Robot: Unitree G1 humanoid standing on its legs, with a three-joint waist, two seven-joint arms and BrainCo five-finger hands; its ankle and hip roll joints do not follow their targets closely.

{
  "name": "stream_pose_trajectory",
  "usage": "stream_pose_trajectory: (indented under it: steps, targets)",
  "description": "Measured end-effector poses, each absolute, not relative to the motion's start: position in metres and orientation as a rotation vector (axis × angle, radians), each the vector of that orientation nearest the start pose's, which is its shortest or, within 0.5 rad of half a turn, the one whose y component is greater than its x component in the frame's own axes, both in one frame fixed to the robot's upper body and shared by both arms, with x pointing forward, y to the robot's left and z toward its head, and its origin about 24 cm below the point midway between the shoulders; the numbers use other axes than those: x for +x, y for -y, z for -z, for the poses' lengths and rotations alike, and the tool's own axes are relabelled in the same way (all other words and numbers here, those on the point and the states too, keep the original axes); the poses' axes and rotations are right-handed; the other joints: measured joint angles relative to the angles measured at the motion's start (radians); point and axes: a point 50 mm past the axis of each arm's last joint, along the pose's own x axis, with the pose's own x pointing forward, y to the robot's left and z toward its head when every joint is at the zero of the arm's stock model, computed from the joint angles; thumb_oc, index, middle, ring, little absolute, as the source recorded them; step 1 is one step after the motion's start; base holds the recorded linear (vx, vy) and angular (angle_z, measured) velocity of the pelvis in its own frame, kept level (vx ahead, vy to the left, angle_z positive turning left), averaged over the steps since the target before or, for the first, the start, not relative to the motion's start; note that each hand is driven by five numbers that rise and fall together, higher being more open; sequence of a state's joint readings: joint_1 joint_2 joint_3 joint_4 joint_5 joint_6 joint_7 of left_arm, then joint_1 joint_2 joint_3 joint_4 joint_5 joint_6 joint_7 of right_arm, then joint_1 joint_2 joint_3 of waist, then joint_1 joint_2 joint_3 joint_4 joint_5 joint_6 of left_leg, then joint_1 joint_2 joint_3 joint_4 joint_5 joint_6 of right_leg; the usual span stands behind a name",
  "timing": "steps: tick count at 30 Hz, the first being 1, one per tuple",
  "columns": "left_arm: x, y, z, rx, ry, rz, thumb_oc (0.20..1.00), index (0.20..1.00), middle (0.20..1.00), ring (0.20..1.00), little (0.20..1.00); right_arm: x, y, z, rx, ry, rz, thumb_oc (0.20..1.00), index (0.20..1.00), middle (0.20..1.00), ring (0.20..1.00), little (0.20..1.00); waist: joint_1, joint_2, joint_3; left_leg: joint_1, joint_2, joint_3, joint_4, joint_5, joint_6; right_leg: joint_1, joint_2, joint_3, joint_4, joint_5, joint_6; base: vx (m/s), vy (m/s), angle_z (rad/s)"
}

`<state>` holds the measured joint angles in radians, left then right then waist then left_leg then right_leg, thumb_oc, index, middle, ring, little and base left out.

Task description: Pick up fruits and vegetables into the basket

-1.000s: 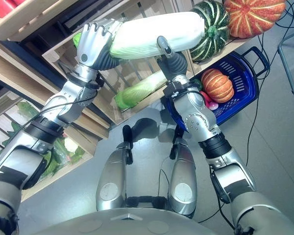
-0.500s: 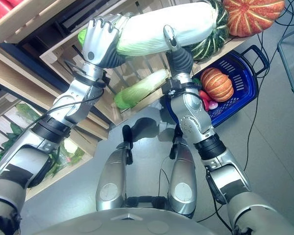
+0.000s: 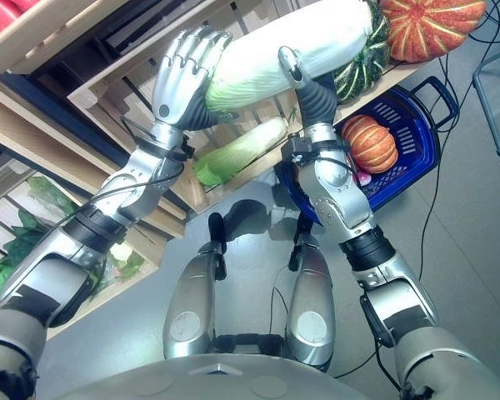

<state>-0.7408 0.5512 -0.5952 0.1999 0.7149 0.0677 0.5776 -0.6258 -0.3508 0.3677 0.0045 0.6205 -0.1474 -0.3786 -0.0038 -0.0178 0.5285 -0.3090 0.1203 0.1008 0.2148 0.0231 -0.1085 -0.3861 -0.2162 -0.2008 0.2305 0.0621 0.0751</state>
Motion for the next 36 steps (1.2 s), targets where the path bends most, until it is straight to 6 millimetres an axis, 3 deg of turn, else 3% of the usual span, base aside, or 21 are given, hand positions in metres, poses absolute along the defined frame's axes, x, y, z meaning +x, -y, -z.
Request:
stream_pose_trajectory:
  steps: [7,14,19,27,36]
  targets:
    - [0.333,-0.116,-0.166,1.104,0.760,-0.151,1.000,1.000,1.000,1.000,1.000,0.321,0.107,-0.206,0.171,0.518,-0.148,0.200,0.200,0.200,0.200,0.200,0.003,0.004,0.001,0.000,0.000,0.006,-0.001,0.000,0.000,-0.004,0.000,0.002,0.000,0.000,0.000,0.00,-0.002,-0.01]
    - [0.329,-0.162,-0.105,1.037,0.422,-0.232,1.000,1.000,1.000,1.000,1.000,0.310,0.125,-0.230,0.151,0.660,-0.069,0.200,0.200,0.200,0.200,0.200,0.000,0.023,0.005,0.002,0.000,0.012,-0.011,0.001,0.001,-0.011,0.000,0.005,0.000,0.000,0.000,0.00,0.000,-0.02]
    - [0.308,-0.189,-0.063,0.987,0.243,-0.271,1.000,1.000,1.000,1.000,1.000,0.296,0.156,-0.253,0.130,0.822,0.076,0.200,0.200,0.200,0.200,0.200,0.003,0.027,0.007,0.002,0.000,0.013,-0.015,0.001,0.001,-0.013,-0.001,0.005,-0.001,0.000,0.000,0.00,0.000,0.00]
    - [0.298,-0.194,-0.060,0.891,0.281,-0.271,1.000,1.000,1.000,1.000,1.000,0.289,0.184,-0.237,0.038,0.822,0.223,0.200,0.200,0.200,0.200,0.200,-0.001,0.039,0.015,-0.021,0.000,0.029,-0.015,0.003,0.002,-0.049,0.000,0.021,0.006,0.000,0.001,-0.03,-0.037,-0.05]
    - [0.294,-0.189,-0.074,0.829,0.396,-0.293,1.000,1.000,1.000,1.000,1.000,0.275,0.226,-0.221,-0.028,0.807,0.520,0.200,0.200,0.200,0.200,0.200,-0.030,0.041,0.016,-0.090,0.001,0.046,-0.018,0.008,0.001,-0.144,0.003,0.042,0.027,0.001,-0.002,-0.04,-0.059,-0.06]
